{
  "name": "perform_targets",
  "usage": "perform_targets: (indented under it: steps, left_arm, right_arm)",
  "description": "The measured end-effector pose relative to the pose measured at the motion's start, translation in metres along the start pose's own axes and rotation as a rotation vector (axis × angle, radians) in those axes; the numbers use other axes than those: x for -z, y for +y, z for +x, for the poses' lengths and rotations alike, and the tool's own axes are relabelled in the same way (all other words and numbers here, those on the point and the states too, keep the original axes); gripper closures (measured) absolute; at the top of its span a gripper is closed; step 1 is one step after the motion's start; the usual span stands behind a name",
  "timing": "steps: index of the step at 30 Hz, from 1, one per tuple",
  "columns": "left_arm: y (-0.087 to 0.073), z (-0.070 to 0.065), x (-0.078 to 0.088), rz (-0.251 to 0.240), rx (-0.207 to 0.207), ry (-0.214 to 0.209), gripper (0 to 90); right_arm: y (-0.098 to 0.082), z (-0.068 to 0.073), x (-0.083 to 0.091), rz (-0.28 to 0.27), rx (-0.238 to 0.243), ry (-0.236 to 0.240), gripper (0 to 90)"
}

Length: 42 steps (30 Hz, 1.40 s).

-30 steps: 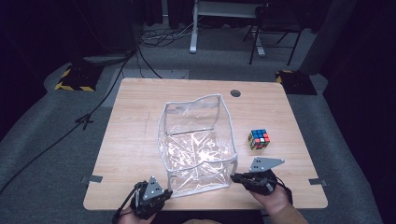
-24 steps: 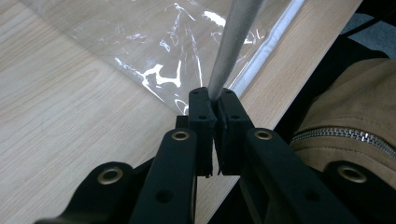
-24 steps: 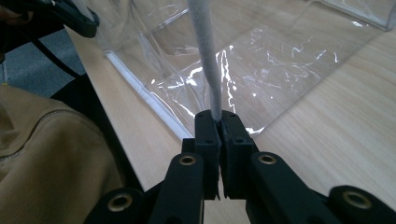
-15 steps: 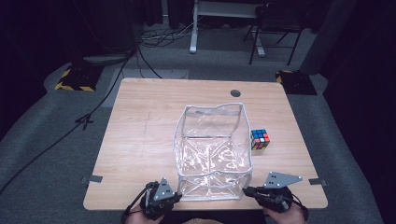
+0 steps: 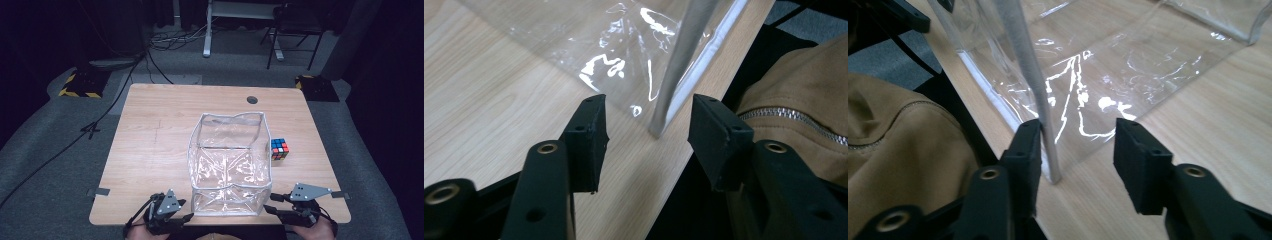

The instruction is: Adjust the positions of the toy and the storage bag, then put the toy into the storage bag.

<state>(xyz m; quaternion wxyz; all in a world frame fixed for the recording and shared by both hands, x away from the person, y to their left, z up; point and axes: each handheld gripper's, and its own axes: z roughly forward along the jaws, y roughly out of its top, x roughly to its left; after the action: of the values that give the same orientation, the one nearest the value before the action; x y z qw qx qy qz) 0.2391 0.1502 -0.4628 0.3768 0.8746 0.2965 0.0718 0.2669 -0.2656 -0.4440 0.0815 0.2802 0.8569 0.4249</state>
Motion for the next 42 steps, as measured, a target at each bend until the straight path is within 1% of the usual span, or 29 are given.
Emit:
perform_targets:
  steps: [2,4,5,7,8,11,12,13,14,15,17,19,20,21,22,23,25,26,27,28,29,30,32,33,36,37,40,41,42]
  left_arm:
    - [-0.004,0.005,0.007,-0.009,0.011,0.002,47.1]
    - [-0.005,0.008,0.011,-0.012,0.016,0.011,46.5]
    - [-0.006,0.011,0.02,-0.035,0.023,0.025,46.6]
    - [-0.007,0.015,0.028,-0.057,0.024,0.036,46.3]
    - [-0.008,0.019,0.031,-0.065,0.023,0.049,45.8]
    - [-0.011,0.031,0.03,-0.072,0.076,0.072,44.4]
    - [-0.011,0.035,0.029,-0.059,0.086,0.086,44.0]
    - [-0.012,0.038,0.028,-0.048,0.091,0.101,44.0]
    - [-0.012,0.038,0.028,-0.048,0.091,0.101,44.1]
    - [-0.011,0.044,0.025,-0.031,0.087,0.132,44.1]
    - [-0.009,0.05,0.021,-0.014,0.081,0.168,43.7]
    - [-0.009,0.054,0.02,-0.008,0.08,0.174,43.3]
    - [-0.008,0.058,0.018,-0.01,0.078,0.182,43.3]
    - [-0.009,0.065,0.015,-0.007,0.094,0.189,42.3]
    - [-0.009,0.065,0.015,-0.007,0.094,0.189,42.2]
    - [-0.012,0.073,0.012,0.001,0.108,0.196,42.2]
    - [-0.013,0.075,0.011,-0.003,0.117,0.201,41.6]
    - [-0.014,0.078,0.01,0.007,0.127,0.201,41.6]
    - [-0.016,0.083,0.007,0.017,0.139,0.219,40.7]
    - [-0.016,0.083,0.007,0.017,0.139,0.219,40.5]
    - [-0.019,0.086,0.004,0.042,0.141,0.226,40.4]
    - [-0.019,0.086,0.004,0.042,0.141,0.226,40.3]
    - [-0.023,0.091,0.001,0.064,0.164,0.248,39.5]
    - [-0.024,0.092,0.0,0.07,0.175,0.247,39.2]
    - [-0.027,0.095,-0.002,0.072,0.185,0.251,38.5]
    - [-0.029,0.096,-0.001,0.064,0.193,0.242,38.3]
    - [-0.031,0.098,0.0,0.048,0.198,0.247,37.8]
    - [-0.034,0.098,0.0,0.034,0.185,0.253,36.7]
    - [-0.035,0.099,-0.001,0.029,0.171,0.264,35.4]
  right_arm:
    - [0.0,-0.003,0.002,0.005,-0.001,0.003,47.6]
    - [0.001,-0.005,0.003,0.008,-0.002,0.005,47.5]
    - [0.001,-0.011,0.006,-0.006,-0.012,0.019,47.2]
    - [0.001,-0.017,0.008,-0.018,-0.023,0.035,47.2]
    - [0.0,-0.02,0.01,-0.018,-0.025,0.024,47.1]
    - [0.0,-0.03,0.016,-0.027,-0.046,-0.014,46.5]
    - [0.0,-0.033,0.017,-0.03,-0.056,-0.03,46.2]
    - [0.0,-0.037,0.019,-0.03,-0.058,-0.044,46.1]
    - [0.0,-0.037,0.019,-0.03,-0.058,-0.044,46.1]
    - [0.0,-0.043,0.021,-0.039,-0.081,-0.072,45.4]
    - [0.002,-0.048,0.023,-0.046,-0.095,-0.104,45.3]
    - [0.004,-0.052,0.023,-0.047,-0.104,-0.134,45.0]
    - [0.004,-0.052,0.023,-0.047,-0.104,-0.134,45.0]
    - [0.006,-0.056,0.023,-0.046,-0.108,-0.166,43.3]
    - [0.008,-0.059,0.023,-0.047,-0.118,-0.179,42.0]
    - [0.01,-0.062,0.022,-0.042,-0.134,-0.198,40.4]
    - [0.012,-0.067,0.02,-0.04,-0.155,-0.219,37.7]
    - [0.012,-0.067,0.02,-0.04,-0.155,-0.219,37.7]
    - [0.014,-0.076,0.017,-0.034,-0.178,-0.251,34.4]
    - [0.014,-0.076,0.017,-0.034,-0.178,-0.251,34.4]
    - [0.016,-0.083,0.015,-0.022,-0.188,-0.272,31.6]
    - [0.017,-0.086,0.015,-0.02,-0.198,-0.279,30.0]
    - [0.019,-0.093,0.012,-0.019,-0.209,-0.301,27.8]
    - [0.02,-0.096,0.01,-0.014,-0.212,-0.313,26.9]
    - [0.022,-0.101,0.006,-0.01,-0.216,-0.327,25.7]
    - [0.024,-0.107,0.001,-0.006,-0.222,-0.339,24.2]
    - [0.026,-0.112,-0.004,0.0,-0.237,-0.354,22.4]
    - [0.029,-0.116,-0.011,-0.004,-0.262,-0.359,20.6]
    - [0.03,-0.118,-0.014,0.0,-0.264,-0.364,19.5]
